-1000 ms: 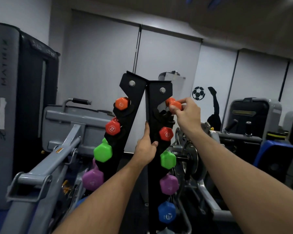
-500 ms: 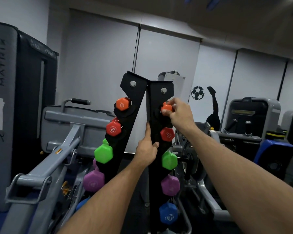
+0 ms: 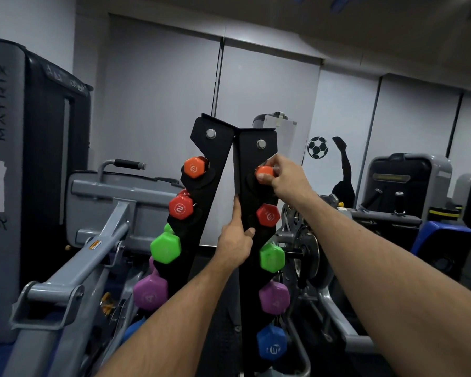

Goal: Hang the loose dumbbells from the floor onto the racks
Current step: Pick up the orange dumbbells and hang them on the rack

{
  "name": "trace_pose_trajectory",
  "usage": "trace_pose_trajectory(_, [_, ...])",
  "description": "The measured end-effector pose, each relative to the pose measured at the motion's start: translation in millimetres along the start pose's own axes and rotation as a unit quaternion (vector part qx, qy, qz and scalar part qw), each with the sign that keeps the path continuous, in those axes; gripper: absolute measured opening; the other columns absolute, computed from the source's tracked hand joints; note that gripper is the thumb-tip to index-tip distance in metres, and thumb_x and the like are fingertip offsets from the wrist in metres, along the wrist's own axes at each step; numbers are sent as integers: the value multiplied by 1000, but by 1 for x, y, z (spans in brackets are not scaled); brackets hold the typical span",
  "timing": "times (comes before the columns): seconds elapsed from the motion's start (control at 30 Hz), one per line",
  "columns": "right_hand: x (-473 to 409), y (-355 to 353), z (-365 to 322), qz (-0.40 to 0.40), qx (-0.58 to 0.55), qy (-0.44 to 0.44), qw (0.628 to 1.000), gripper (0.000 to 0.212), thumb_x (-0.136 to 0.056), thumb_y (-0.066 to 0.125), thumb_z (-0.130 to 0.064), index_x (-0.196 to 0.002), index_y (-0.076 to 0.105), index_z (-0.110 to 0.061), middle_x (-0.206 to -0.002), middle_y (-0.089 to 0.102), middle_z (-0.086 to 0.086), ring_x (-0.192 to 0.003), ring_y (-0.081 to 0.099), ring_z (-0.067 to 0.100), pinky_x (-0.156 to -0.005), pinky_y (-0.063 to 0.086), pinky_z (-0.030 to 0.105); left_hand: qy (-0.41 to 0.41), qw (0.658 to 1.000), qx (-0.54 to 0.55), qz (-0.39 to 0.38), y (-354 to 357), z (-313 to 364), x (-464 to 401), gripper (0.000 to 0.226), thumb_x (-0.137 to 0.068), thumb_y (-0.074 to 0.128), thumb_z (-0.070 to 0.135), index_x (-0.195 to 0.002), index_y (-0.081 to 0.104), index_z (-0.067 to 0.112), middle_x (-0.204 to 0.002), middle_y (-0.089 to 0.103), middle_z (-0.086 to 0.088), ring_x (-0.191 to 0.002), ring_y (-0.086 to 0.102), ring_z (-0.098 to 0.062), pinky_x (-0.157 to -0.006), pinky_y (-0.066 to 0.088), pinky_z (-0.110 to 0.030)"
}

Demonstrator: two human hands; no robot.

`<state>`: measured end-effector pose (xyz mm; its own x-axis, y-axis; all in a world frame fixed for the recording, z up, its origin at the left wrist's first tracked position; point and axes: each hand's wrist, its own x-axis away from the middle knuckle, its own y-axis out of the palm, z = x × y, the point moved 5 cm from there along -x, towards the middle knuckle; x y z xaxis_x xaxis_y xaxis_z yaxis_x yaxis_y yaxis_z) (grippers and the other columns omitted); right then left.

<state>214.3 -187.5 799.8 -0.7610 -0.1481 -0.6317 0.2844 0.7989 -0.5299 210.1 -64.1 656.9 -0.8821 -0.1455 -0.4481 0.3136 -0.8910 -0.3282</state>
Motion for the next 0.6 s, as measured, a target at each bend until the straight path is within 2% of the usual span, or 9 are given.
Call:
trace_pose_trajectory(0.2, [3,1,-2,-5,7,1,1000,35,-94,75,-30,-123,58,-20,-125,68,5,-115,64,24,-99,56,48,-1,1000,4,-3,-1,2,1,93,-103,55,17,-157,-14,50,-128,64,-5,-106,67,-20,-89,55,-34])
trace_pose_trajectory(0.33, [6,2,-2,-4,14,-4,1000,33,-95,72,-31,-123,57,-23,-128,67,3,-118,61,23,-104,52,47,-4,1000,-3,-1,0,2,0,93,-104,54,16,-157,-14,50,-126,64,-7,-103,66,-19,-81,53,-31])
trace_pose_trajectory(0.47, [8,3,-1,-22,47,-5,999,45,-95,72,-30,-136,54,-22,-135,62,4,-123,58,24,-107,49,46,-6,1000,-4,-5,0,3,1,92,-104,53,15,-158,-14,47,-126,64,-7,-97,62,-14,-79,49,-29])
trace_pose_trajectory(0.6, [6,1,0,-31,61,1,998,47,-93,75,-26,-136,55,-21,-132,63,4,-120,59,24,-107,49,46,-5,1000,3,-9,-1,4,2,92,-104,53,14,-159,-14,47,-126,64,-6,-97,60,-13,-83,49,-29])
